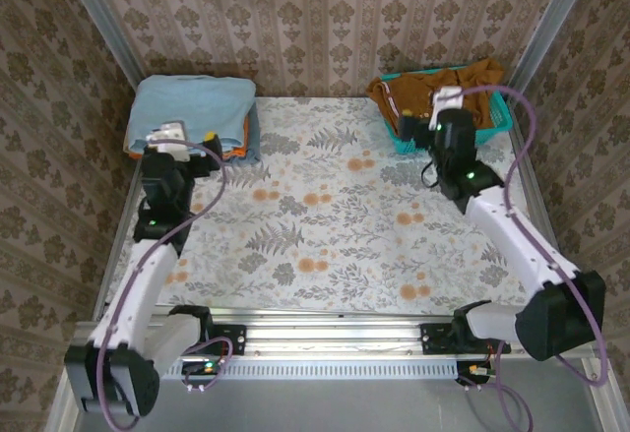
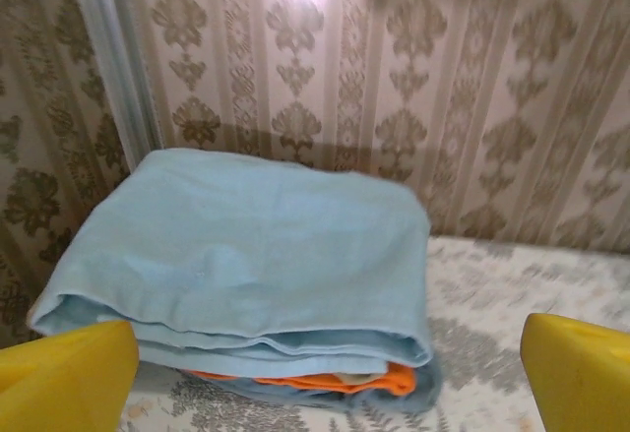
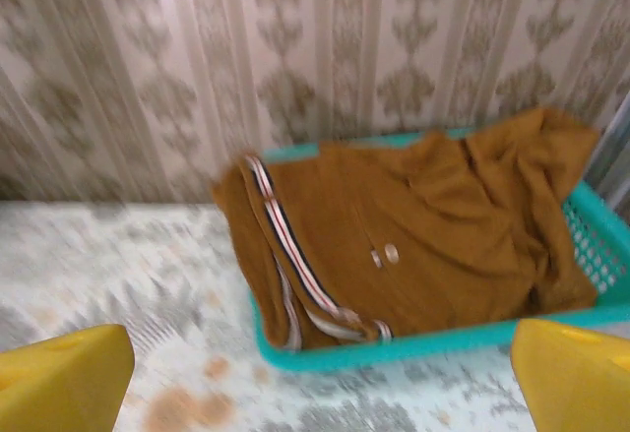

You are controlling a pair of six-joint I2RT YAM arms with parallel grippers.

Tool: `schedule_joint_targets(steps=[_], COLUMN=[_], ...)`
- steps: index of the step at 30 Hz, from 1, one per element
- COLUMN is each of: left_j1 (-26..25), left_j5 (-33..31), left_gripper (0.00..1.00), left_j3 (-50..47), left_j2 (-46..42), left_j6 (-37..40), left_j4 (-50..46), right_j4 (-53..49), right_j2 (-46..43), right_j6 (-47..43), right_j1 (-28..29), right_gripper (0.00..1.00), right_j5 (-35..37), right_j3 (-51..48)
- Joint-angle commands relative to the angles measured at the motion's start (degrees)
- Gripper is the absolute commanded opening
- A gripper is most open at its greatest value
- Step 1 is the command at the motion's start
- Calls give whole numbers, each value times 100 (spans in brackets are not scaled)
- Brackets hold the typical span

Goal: Fold and stack the trousers

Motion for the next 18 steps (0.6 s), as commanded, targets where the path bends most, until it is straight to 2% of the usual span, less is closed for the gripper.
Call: schedule_joint_targets(steps=[1, 2, 3, 4, 5, 7, 8, 11, 13, 18], left_j1=[188, 245, 347, 514, 775, 1138, 1218, 1214, 1154, 790], left_j5=[590, 522, 365, 531, 1018, 1787, 2159, 2697, 2892, 3018], left_gripper=[100, 100, 100, 100, 99, 94, 90, 81, 80, 79], left_j3=[205, -40, -373, -649, -855, -860, -783, -325, -131, -69], left_j2=[-712, -1007, -1315, -1527, -1665, -1528, -1346, -792, -549, -290], left_j6=[-1133, -1556, -2125, -2393, -2514, -2765, -2729, -2483, -2365, -2145], left_j4=[-1692, -1448, -1207, -931, -634, -730, -870, -1618, -1943, -2258], right_j4=[-1963, -1646, -1517, -1567, -1774, -2352, -2674, -3037, -3241, -3701], right_j2=[-160, -193, -145, -22, 221, 873, 1242, 2090, 2668, 3965], right_j6=[1429, 1450, 1545, 1510, 1395, 1068, 976, 640, 388, 75], right_j1=[-329, -495, -536, -523, -493, -438, -412, -389, -374, -363], right_gripper=[100, 99, 92, 87, 81, 74, 74, 76, 80, 91], right_j5=[-748, -1389, -1462, -1389, -1270, -1192, -1122, -989, -880, -1130], right_j3=[317, 221, 230, 357, 617, 1282, 1591, 2292, 2807, 4097])
